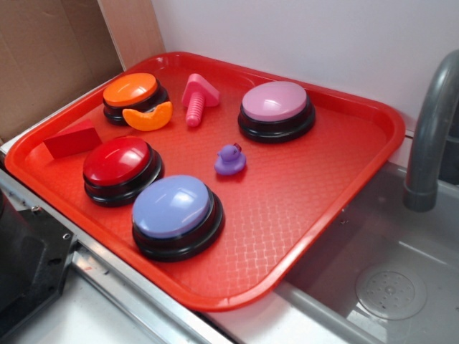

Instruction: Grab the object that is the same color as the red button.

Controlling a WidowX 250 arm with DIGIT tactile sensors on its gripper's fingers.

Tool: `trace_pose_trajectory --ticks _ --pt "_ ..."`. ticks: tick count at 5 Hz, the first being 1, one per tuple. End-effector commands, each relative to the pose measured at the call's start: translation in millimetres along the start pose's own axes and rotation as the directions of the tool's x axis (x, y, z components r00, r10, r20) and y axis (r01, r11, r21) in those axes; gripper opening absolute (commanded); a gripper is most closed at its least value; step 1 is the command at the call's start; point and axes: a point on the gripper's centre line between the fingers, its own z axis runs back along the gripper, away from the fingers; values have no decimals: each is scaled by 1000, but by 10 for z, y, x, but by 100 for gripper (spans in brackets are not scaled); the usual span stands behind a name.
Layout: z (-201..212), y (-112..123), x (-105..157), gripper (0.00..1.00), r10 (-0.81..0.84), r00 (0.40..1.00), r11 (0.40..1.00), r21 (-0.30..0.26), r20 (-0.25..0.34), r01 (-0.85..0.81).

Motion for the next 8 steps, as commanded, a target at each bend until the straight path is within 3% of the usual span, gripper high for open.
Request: trace_pose_trajectory --ticks 1,2,3,4,6,8 --pt "0 0 0 100 0 1000 1000 0 0 0" --pt "-124 201 26 100 -12 1000 1000 -5 22 13" --pt "-310 536 98 100 -23 998 999 37 59 21" --pt "-607 856 172 100 -32 999 997 66 39 29" --pt "-1167 1258 270 100 -65 991 996 64 120 58" --pt "-1735 1502 216 100 9 994 996 93 109 -19"
